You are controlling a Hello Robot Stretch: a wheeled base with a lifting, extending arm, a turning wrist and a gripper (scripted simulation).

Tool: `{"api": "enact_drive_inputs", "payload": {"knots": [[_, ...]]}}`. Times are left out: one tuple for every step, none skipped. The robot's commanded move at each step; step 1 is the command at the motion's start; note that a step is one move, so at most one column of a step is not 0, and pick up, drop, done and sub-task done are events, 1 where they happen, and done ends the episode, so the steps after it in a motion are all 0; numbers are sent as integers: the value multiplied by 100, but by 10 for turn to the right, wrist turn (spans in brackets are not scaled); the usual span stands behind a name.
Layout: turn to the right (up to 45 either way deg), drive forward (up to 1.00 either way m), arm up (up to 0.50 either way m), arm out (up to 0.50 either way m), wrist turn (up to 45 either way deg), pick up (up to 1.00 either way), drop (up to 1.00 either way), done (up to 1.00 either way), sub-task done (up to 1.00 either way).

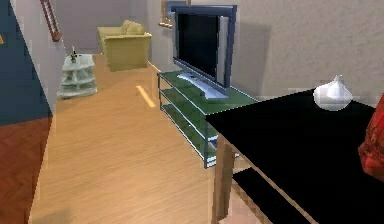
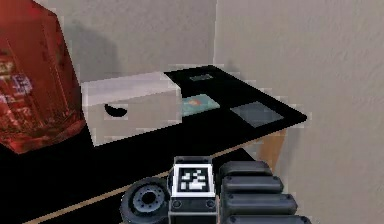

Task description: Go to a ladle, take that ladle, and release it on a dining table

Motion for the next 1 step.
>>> {"api": "enact_drive_inputs", "payload": {"knots": [[-180, 0, 0, 0, 0, 0, 0, 0, 0]]}}
